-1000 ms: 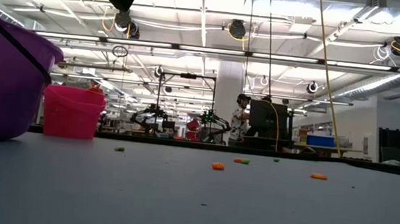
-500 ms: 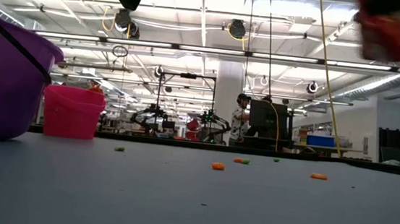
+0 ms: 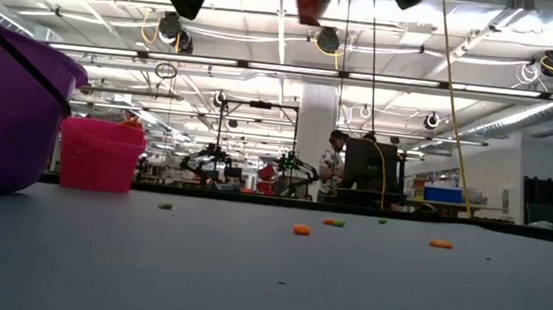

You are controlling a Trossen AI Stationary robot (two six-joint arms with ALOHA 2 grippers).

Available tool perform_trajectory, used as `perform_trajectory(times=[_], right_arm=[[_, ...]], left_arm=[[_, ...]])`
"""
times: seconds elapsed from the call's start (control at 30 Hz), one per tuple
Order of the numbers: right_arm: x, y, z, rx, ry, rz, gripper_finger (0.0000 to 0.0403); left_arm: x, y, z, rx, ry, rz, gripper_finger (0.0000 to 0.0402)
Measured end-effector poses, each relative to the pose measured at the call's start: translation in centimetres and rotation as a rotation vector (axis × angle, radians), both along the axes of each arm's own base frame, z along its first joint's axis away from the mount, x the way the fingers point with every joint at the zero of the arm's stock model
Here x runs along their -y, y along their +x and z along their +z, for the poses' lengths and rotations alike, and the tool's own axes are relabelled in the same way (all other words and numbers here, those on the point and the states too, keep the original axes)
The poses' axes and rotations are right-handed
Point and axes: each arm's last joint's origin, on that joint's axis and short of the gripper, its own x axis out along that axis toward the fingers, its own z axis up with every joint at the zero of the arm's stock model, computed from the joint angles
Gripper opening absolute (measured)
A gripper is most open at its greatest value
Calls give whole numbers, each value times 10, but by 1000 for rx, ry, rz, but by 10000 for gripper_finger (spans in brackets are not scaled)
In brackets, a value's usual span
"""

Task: Organize candy in baskets
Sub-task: Put the red candy into the green bucket

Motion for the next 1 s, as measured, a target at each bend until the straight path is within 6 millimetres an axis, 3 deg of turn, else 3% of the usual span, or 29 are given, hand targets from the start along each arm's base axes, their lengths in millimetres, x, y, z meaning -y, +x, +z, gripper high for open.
perform_trajectory(times=[0.37,0.63,0.77,1.0], right_arm=[[15,18,8,97,27,28,31],[15,20,14,164,73,42,35],[18,22,16,178,96,47,37],[24,26,18,208,148,40,38]], left_arm=[[-7,2,1,21,10,162,199],[-12,5,1,22,3,159,191],[-11,5,1,19,7,142,156],[-11,5,2,28,55,122,60]])
